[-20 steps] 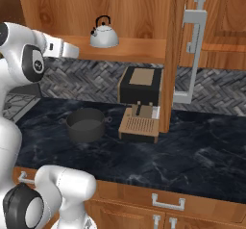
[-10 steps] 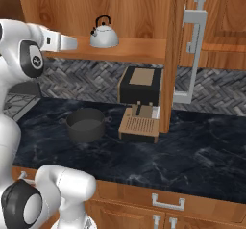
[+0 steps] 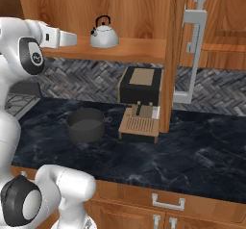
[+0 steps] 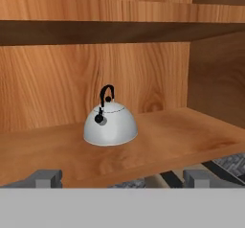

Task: Pick the kettle from the cabinet and place it on a stove burner. Then pick the pot from the counter and place it on another stove burner. Finally, turn both burners on.

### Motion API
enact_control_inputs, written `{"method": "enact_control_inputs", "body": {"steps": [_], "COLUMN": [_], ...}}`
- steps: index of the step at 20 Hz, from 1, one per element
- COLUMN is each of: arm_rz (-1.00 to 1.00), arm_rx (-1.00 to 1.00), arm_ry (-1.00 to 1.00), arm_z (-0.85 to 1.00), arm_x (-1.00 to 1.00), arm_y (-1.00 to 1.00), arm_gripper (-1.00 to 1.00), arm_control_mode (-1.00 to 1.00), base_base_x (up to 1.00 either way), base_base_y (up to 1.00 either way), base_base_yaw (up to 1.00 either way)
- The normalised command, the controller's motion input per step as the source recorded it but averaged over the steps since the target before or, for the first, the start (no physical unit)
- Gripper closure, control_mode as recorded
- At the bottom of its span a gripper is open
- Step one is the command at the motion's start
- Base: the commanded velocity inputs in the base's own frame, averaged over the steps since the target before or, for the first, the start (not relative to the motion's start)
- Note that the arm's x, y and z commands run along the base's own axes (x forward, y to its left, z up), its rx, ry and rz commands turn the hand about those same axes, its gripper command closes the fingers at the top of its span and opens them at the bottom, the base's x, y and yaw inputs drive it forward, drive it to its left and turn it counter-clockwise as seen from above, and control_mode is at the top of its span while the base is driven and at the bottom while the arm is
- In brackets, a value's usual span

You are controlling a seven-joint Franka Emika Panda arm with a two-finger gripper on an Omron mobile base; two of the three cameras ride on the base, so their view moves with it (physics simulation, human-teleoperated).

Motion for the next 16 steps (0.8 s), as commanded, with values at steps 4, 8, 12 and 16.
{"method": "enact_control_inputs", "body": {"steps": [4,8,12,16], "arm_rz": [0.0,0.0,0.0,0.0], "arm_rx": [0.0,0.0,0.0,0.0], "arm_ry": [-0.03,-0.07,-0.03,0.0], "arm_z": [0.0,0.0,0.0,0.0], "arm_x": [0.05,0.06,0.04,0.02], "arm_y": [-0.02,-0.06,-0.04,0.0], "arm_gripper": [-1.0,-1.0,-1.0,-1.0], "arm_control_mode": [-1.0,-1.0,-1.0,-1.0], "base_base_x": [0.0,0.0,0.0,0.0], "base_base_y": [0.0,0.0,0.0,0.0], "base_base_yaw": [0.0,0.0,0.0,0.0]}}
